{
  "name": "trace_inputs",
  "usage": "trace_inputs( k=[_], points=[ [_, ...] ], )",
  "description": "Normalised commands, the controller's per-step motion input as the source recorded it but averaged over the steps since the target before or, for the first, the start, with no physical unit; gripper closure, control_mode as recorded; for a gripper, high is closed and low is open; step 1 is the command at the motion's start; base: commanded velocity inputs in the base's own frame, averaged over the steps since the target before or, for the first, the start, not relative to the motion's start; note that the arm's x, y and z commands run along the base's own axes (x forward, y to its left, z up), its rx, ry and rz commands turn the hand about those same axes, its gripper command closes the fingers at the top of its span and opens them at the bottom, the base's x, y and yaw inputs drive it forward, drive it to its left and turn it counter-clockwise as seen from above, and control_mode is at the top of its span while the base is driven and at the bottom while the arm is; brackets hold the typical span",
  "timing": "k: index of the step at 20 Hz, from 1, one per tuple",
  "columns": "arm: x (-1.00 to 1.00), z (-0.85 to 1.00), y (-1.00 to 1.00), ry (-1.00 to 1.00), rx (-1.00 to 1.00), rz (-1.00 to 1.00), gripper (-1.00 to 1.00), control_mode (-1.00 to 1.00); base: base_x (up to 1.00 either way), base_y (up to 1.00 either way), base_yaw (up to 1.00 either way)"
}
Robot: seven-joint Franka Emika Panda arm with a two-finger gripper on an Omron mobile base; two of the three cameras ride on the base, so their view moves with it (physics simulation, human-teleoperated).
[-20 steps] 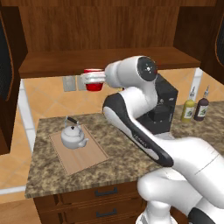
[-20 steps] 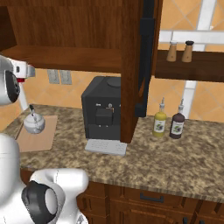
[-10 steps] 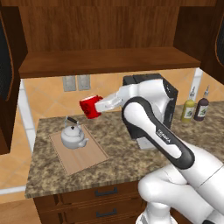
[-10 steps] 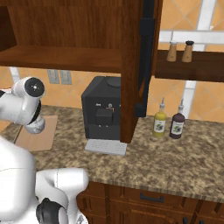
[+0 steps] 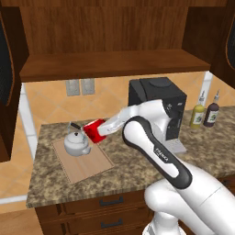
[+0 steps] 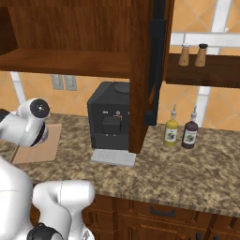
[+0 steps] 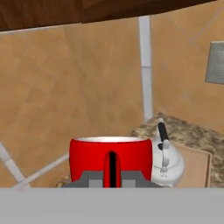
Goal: Pick the kettle from the counter and place it on the tray. Then pick the mug from the cabinet and place it on the tray. Then close the cabinet doors.
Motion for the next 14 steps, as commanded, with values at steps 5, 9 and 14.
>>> trace_inputs(
  k=[5, 9, 14],
  points=[
    [0.0, -0.7, 0.02, 0.14, 0.0, 0.15, 1.0, -1.0, 0.0, 0.0, 0.0],
    [0.02, -0.52, 0.07, 0.09, 0.01, 0.11, 1.0, -1.0, 0.0, 0.0, 0.0],
    [0.04, -0.43, 0.11, -0.01, 0.1, 0.08, 1.0, -1.0, 0.0, 0.0, 0.0]
  ],
)
